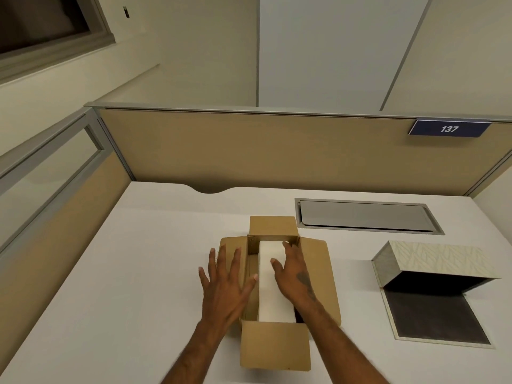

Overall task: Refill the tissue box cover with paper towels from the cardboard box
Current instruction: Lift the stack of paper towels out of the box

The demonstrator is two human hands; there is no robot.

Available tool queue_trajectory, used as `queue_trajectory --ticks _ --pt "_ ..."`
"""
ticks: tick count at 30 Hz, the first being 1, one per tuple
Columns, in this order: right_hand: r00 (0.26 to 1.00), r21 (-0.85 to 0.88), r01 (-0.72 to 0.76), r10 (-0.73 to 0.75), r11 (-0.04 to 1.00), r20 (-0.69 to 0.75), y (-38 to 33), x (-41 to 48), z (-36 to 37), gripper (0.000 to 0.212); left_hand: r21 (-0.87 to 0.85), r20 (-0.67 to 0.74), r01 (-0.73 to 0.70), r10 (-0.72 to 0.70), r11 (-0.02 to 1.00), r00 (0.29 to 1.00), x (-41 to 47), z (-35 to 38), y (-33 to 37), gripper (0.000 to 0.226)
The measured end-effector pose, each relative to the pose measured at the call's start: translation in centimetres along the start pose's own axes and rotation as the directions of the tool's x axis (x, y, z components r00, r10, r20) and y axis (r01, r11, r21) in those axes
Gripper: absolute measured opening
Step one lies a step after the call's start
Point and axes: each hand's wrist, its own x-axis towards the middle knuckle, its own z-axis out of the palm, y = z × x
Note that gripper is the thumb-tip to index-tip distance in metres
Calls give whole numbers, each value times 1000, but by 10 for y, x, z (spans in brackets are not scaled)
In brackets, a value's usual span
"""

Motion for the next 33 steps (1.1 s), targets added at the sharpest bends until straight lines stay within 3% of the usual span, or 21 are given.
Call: queue_trajectory --ticks 5,10,19,33 --pt "958 123 -272 257 954 125 5 -11 13 76 33 87 10 -13 999 996 3 26 -5 78" --pt "890 191 -441 399 877 222 15 -7 20 73 27 80 4 -6 1000 997 4 31 -7 76" --pt "878 217 -472 432 854 207 20 -5 24 63 122 60 17 -24 992 998 2 28 0 72" --pt "827 262 -546 463 796 318 21 9 19 60 144 40 19 -25 989 999 -1 24 4 71"
